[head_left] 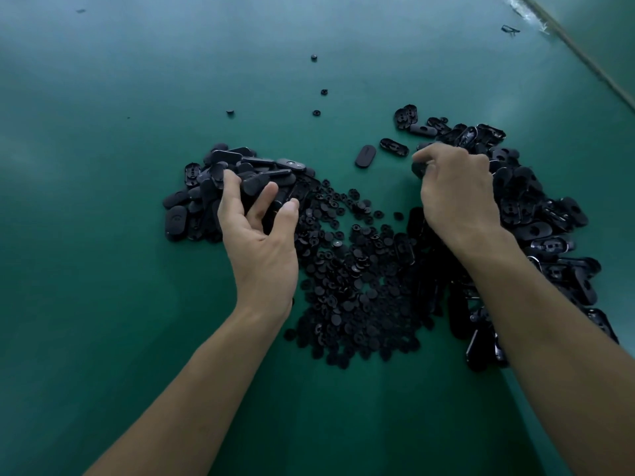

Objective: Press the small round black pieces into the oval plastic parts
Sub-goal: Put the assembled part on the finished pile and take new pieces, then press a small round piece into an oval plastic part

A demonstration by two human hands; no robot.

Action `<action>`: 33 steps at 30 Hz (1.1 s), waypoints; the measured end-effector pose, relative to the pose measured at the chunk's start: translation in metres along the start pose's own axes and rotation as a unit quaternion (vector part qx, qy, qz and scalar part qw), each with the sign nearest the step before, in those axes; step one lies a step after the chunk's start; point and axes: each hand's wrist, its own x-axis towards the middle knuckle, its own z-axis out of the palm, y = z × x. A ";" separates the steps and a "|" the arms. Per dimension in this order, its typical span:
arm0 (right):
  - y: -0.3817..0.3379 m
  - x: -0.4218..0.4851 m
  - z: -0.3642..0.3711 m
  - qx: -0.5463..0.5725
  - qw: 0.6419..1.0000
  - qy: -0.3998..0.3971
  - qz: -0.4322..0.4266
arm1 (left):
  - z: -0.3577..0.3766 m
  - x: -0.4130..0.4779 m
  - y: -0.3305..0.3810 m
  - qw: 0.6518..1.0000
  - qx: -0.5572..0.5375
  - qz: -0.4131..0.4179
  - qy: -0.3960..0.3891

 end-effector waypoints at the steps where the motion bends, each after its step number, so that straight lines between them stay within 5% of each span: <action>1: 0.000 0.001 0.000 0.017 1.000 0.006 -0.004 | 0.000 0.000 0.000 1.000 0.003 0.009 -0.006; 4: -0.007 -0.001 -0.001 0.137 0.990 -0.017 -0.025 | 0.000 -0.003 0.000 0.999 -0.002 0.040 -0.034; 8: -0.022 -0.011 -0.006 0.341 0.926 -0.145 -0.066 | -0.001 -0.005 -0.003 0.997 0.010 0.054 -0.059; 14: -0.043 -0.028 -0.003 0.424 0.855 -0.267 -0.134 | 0.001 -0.008 0.000 0.993 0.029 0.058 -0.100; 22: -0.040 -0.031 0.001 0.346 0.911 -0.205 -0.089 | -0.001 -0.006 0.001 0.995 0.005 0.046 -0.086; 33: -0.041 -0.035 0.006 0.427 0.883 -0.179 -0.076 | 0.000 -0.008 0.002 0.993 0.011 0.040 -0.107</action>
